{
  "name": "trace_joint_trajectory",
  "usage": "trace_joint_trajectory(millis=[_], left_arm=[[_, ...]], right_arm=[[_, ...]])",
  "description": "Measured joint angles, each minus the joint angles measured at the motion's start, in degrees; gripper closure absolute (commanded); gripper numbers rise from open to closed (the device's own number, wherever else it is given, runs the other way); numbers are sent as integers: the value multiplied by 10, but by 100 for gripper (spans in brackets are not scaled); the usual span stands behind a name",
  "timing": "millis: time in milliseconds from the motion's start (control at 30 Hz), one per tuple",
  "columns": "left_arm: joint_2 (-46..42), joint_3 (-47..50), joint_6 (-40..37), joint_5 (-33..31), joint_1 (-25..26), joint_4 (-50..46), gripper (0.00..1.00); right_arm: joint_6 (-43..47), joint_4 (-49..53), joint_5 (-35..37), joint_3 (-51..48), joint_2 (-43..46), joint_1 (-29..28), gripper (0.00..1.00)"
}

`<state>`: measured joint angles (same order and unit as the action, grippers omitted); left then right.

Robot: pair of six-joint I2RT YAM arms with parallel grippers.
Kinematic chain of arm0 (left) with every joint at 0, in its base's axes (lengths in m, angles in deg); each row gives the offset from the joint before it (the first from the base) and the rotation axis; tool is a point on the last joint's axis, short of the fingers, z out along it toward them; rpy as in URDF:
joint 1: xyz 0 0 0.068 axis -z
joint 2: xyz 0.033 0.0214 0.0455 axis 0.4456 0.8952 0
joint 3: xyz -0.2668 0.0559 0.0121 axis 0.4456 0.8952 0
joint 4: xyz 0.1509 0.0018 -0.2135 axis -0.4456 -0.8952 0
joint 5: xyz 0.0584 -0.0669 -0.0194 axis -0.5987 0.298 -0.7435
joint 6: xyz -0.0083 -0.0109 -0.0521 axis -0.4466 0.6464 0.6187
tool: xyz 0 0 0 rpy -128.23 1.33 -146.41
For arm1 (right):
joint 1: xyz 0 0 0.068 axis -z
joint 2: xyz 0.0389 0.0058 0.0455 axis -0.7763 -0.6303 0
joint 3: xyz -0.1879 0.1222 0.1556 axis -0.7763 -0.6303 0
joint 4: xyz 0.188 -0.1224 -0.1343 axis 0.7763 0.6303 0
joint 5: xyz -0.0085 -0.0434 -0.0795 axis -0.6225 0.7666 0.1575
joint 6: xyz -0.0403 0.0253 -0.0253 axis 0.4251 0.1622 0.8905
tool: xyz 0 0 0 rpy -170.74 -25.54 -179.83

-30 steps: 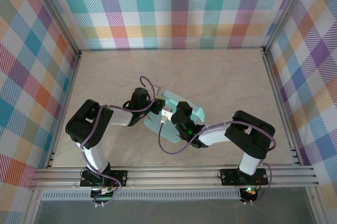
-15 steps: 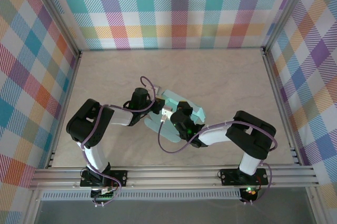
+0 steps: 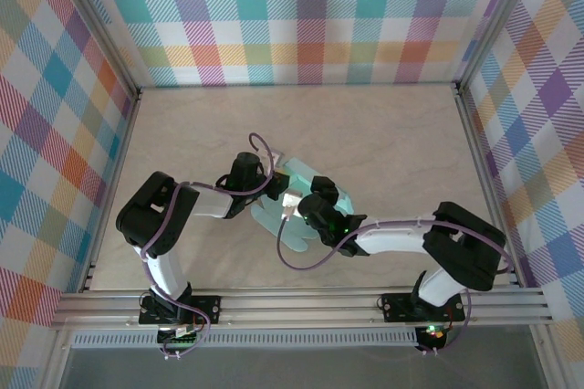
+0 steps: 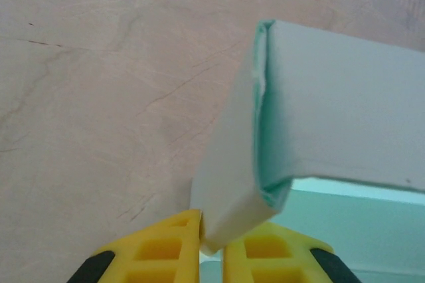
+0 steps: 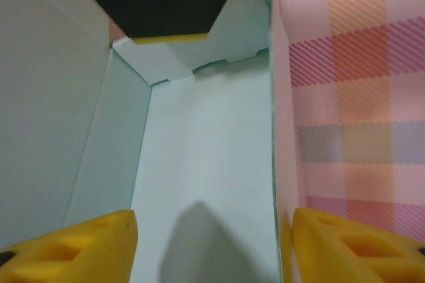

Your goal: Fold the paper box

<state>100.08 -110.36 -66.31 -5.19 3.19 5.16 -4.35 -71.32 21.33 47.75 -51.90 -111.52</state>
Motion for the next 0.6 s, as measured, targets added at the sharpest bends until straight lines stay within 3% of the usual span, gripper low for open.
trace_joint_trajectory(millis=[33,167,500,600], left_arm=[[0,-1,0,2,1,-1,87],[0,-1,-3,8,3,-2,86],[0,-2,-13,14,3,-2,86],[0,-2,-13,14,3,-2,86]], right_arm=[[-14,18,-7,2,10,0,23],[-61,87,-39,20,50,-2,20],[-140,148,-109,78,111,-1,16],[-200,173,-146,95,131,17,16]])
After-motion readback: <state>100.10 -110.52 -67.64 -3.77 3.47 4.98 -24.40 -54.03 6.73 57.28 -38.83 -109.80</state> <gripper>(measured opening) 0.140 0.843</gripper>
